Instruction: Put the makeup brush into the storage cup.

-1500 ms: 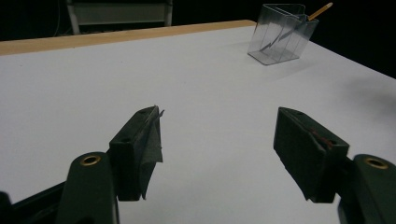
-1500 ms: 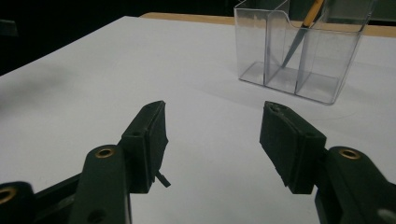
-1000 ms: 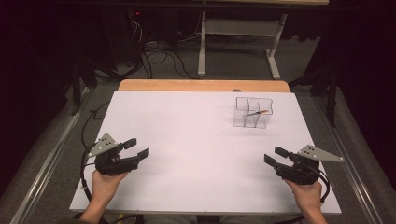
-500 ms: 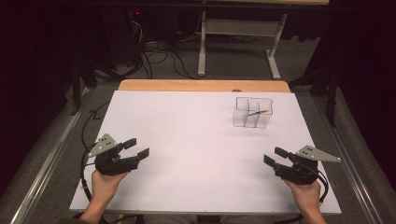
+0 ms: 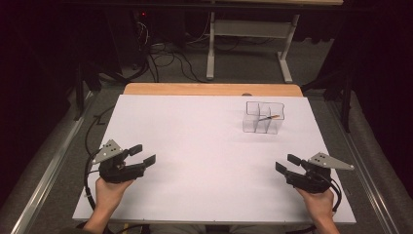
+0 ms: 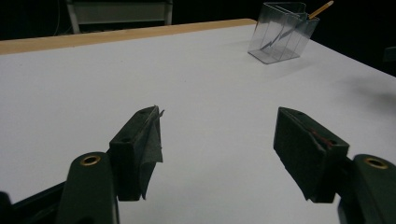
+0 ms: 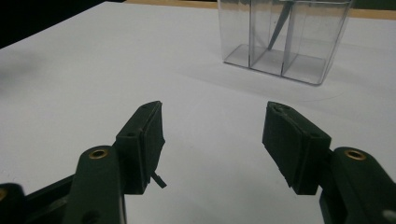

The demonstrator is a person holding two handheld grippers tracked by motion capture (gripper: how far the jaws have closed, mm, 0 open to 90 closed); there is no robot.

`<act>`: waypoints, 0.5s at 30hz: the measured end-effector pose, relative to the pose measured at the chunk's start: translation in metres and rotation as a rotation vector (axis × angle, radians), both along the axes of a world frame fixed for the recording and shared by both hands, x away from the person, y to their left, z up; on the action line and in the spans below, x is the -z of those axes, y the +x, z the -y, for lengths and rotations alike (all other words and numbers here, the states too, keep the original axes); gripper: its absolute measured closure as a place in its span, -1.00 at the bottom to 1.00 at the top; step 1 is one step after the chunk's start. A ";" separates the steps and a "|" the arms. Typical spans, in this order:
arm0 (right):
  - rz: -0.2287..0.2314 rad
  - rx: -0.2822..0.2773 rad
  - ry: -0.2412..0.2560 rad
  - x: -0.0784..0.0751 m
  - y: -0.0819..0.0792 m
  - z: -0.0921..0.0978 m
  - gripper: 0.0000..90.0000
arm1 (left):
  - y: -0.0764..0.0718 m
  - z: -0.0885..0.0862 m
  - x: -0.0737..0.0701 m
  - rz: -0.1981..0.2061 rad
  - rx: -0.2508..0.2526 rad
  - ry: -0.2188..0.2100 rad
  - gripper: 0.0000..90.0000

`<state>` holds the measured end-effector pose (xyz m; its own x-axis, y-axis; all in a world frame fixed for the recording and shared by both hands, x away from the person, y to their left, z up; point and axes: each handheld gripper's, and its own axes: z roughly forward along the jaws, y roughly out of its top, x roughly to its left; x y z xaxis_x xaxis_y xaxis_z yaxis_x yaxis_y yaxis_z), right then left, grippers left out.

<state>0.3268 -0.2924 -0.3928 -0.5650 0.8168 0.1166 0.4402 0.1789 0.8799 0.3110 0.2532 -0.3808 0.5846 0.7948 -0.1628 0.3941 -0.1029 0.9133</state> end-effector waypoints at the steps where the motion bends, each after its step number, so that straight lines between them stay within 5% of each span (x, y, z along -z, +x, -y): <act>1: 0.002 0.002 0.000 0.000 0.000 0.000 -0.12 | 0.000 0.000 0.000 0.001 0.000 0.000 -0.28; 15: 0.001 0.010 -0.011 0.003 -0.001 -0.001 -0.13 | -0.001 0.002 -0.001 0.010 0.001 0.020 -0.28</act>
<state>0.3254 -0.2915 -0.3954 -0.5567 0.8238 0.1070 0.4415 0.1843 0.8781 0.3102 0.2515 -0.3801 0.5866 0.7974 -0.1412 0.3852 -0.1213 0.9148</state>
